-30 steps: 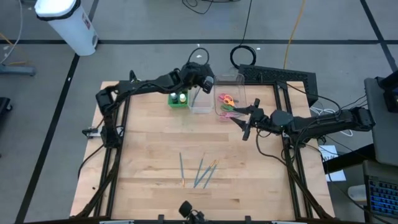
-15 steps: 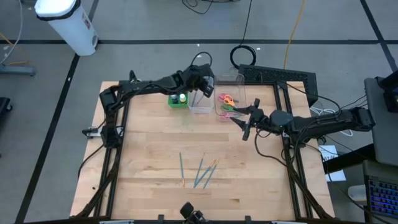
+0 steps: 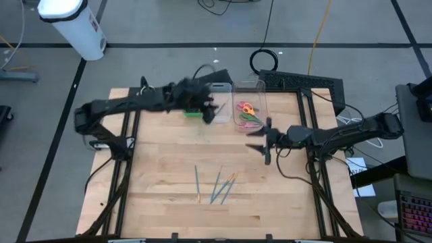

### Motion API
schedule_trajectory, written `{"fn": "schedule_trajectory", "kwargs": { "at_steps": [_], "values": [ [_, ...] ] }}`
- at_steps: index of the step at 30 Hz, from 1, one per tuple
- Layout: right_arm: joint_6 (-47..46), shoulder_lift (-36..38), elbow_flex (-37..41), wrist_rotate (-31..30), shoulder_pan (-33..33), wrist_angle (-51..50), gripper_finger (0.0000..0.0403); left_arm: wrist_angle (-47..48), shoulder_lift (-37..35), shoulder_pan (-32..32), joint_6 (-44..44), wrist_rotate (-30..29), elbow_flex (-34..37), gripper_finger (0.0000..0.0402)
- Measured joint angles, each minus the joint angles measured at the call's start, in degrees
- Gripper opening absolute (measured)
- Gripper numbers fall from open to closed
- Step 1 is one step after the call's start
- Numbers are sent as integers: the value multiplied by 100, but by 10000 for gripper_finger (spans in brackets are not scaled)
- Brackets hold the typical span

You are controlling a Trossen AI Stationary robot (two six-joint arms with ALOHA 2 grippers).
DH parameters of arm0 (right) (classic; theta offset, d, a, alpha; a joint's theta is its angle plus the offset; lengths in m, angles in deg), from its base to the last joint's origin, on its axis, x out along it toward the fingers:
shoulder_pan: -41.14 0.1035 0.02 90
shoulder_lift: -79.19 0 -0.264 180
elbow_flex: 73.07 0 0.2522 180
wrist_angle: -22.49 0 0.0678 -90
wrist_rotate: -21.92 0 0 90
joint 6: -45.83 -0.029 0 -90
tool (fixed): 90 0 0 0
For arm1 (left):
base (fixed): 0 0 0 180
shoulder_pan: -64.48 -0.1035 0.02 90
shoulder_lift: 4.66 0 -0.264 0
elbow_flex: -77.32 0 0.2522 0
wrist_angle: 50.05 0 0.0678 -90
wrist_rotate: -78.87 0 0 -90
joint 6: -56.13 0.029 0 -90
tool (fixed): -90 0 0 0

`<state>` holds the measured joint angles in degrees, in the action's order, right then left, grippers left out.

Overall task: Pick & Place Paint Supplies
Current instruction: Put the blue paint brush into the white bin

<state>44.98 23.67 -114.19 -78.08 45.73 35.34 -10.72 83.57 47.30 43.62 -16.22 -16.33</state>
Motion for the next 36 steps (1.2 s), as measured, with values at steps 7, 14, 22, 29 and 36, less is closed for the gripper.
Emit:
{"fn": "schedule_trajectory", "kwargs": {
  "at_steps": [7, 14, 22, 29, 36],
  "values": [
    [-522, -1258, 2, 266, 638, 147, 185, -1293, -1145, 1448, -331, -796, 1784, 207],
    [-547, -2864, -17, 268, 1270, 1100, 185, -2030, -1643, 2282, -1281, -1198, 2999, 207],
    [-271, -4081, -284, 261, 1334, 1165, 185, -2022, -1658, 2595, -1893, -1205, 3341, 207],
    [54, -4561, -413, 437, 1079, 1175, 178, -2030, -1660, 2596, -1806, -1208, 3349, 207],
    [-21, -4666, -426, 1065, 965, 654, 118, -2032, -1660, 2555, -1640, -1333, 3349, 207]
  ]
}}
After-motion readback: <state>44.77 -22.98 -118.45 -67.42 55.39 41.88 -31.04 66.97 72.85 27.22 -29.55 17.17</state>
